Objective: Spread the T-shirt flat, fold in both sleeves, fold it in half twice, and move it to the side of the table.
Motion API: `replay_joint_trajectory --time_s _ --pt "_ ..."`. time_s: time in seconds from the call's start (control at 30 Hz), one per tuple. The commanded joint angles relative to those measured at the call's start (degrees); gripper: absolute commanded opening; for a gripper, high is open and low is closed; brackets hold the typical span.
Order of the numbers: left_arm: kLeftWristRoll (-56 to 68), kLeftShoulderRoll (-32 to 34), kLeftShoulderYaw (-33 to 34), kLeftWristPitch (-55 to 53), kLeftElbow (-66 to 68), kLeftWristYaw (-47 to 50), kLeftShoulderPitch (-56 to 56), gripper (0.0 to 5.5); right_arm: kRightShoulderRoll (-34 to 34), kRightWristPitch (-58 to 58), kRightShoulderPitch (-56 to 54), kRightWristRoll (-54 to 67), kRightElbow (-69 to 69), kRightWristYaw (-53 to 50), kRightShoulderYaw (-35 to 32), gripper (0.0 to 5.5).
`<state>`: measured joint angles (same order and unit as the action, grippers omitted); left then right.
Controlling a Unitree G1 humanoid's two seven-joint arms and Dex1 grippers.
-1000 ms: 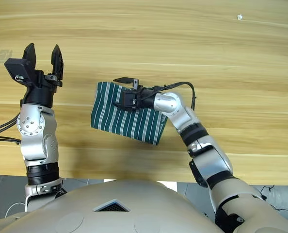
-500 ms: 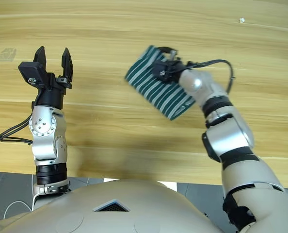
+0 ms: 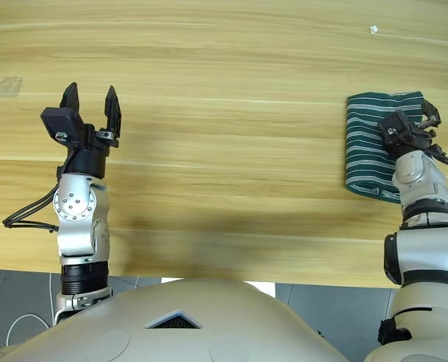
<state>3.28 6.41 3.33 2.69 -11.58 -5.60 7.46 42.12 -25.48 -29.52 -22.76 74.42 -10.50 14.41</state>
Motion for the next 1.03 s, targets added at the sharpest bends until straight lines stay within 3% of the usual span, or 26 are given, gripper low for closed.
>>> replay_joint_trajectory --time_s 0.03,0.17,0.23,0.4,0.47,0.57,0.7,1.03 --pt "-0.58 0.18 -0.43 0.7 0.77 -0.33 -0.24 3.3 -0.37 -4.63 -5.13 -2.14 -3.41 -4.85 0.16 3.84" --pt "-1.45 0.15 -0.37 1.67 0.59 0.35 -1.91 3.3 -2.72 -15.35 -8.65 1.81 -12.1 -10.11 -4.5 3.84" --pt "-2.63 -0.56 -1.28 2.31 1.37 1.09 -4.87 3.3 -8.45 -22.93 -6.93 8.24 -17.27 -8.0 -7.45 3.84" --pt "-6.21 -3.06 -3.46 6.67 10.68 4.32 -12.95 3.3 -29.63 -31.1 0.73 32.39 -25.7 10.75 -8.23 3.84" --pt "-7.8 -4.02 -3.13 9.24 12.37 7.1 -12.01 3.3 -33.52 -30.88 3.36 36.68 -27.31 18.73 -6.64 3.84" --pt "-11.5 -3.27 -4.03 14.12 14.52 9.13 -9.51 3.3 -34.62 -29.54 4.86 42.21 -28.23 25.6 -10.47 3.84" --pt "-12.01 -4.27 -4.71 15.9 15.07 10.03 -9.67 3.3 -34.29 -27.0 4.69 42.93 -26.18 27.5 -15.33 3.84" --pt "-12.09 -3.27 -4.07 19.0 20.16 9.96 -11.32 3.3 -36.48 -28.83 4.69 38.26 -24.74 28.36 -19.09 3.84"
